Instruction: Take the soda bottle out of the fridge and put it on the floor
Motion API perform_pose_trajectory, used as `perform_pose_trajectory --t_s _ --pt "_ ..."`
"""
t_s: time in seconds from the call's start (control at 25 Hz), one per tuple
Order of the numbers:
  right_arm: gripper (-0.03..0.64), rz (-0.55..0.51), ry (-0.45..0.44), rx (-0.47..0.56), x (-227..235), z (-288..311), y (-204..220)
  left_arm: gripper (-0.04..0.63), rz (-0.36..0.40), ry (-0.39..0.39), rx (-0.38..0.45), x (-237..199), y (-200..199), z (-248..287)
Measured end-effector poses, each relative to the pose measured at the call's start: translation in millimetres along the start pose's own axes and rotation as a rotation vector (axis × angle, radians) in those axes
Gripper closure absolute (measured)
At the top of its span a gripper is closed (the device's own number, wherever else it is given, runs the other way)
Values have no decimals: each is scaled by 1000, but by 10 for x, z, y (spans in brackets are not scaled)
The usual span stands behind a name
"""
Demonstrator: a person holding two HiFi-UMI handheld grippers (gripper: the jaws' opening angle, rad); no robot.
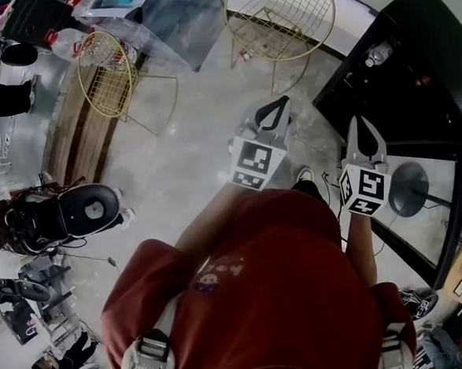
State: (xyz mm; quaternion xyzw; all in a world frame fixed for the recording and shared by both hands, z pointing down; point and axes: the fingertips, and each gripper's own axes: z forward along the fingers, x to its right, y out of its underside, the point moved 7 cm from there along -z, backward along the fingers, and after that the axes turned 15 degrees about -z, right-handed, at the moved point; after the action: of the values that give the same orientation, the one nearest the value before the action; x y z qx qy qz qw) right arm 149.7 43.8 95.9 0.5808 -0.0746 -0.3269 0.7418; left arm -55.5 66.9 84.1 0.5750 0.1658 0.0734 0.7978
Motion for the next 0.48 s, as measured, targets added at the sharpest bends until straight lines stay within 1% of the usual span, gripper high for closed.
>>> perform_pose_trajectory --t_s 0.48 --pt "615 -5 -3 -2 -49 -28 -27 595 -5 -10 4 -25 3 -82"
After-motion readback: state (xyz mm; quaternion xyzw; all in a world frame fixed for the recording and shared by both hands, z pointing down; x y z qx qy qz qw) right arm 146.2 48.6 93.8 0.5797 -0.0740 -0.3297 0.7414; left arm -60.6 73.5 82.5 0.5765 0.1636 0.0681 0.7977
